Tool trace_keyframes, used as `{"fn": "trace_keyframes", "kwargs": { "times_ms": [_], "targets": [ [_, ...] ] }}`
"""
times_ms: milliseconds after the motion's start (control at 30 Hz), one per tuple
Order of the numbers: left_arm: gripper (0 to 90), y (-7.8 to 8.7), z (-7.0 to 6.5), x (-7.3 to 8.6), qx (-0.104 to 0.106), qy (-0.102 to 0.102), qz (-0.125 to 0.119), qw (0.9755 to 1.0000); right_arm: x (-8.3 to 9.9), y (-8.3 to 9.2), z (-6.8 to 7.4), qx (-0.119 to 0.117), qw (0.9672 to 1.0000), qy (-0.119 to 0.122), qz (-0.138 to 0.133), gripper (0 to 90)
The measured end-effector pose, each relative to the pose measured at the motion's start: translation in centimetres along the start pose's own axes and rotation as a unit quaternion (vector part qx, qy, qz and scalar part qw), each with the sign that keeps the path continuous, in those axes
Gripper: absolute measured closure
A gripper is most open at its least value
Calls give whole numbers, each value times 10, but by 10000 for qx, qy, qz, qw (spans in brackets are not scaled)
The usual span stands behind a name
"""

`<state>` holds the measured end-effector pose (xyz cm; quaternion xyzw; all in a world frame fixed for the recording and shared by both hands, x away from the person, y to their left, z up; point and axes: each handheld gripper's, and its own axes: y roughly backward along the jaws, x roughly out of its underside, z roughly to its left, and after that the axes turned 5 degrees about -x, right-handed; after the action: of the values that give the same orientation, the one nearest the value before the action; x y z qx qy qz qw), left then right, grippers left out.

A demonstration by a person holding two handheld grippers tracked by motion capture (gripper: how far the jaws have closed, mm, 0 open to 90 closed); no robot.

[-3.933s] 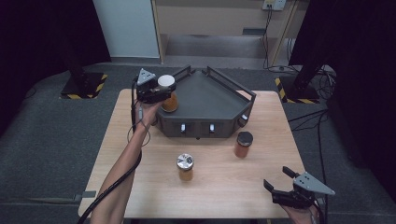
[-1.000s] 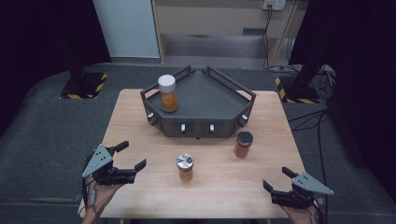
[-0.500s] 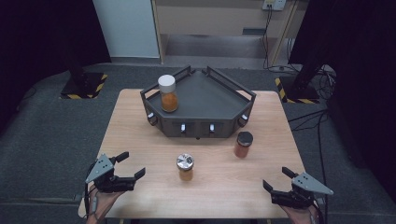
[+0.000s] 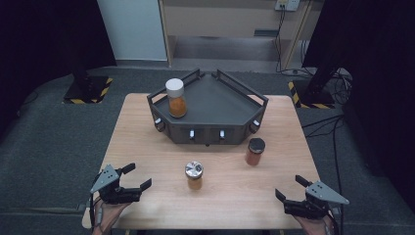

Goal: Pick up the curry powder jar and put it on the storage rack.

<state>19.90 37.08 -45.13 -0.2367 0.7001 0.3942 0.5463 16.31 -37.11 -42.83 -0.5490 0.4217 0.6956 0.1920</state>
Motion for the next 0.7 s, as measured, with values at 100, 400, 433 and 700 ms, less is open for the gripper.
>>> {"fn": "trace_keyframes", "kwargs": {
  "times_ms": [100,400,433,700],
  "targets": [
    [77,-1,0,0,-2,-61,43,10000,0,0,0,-2,10000,8,-2,89],
    [71,-2,3,1,95,-44,101,9999,0,0,0,-11,10000,15,1,88],
    [71,-2,4,2,108,-12,81,9999,0,0,0,-8,10000,12,4,88],
    [69,1,6,4,41,18,106,9999,0,-1,0,-8,10000,19,5,89]
  ]
}}
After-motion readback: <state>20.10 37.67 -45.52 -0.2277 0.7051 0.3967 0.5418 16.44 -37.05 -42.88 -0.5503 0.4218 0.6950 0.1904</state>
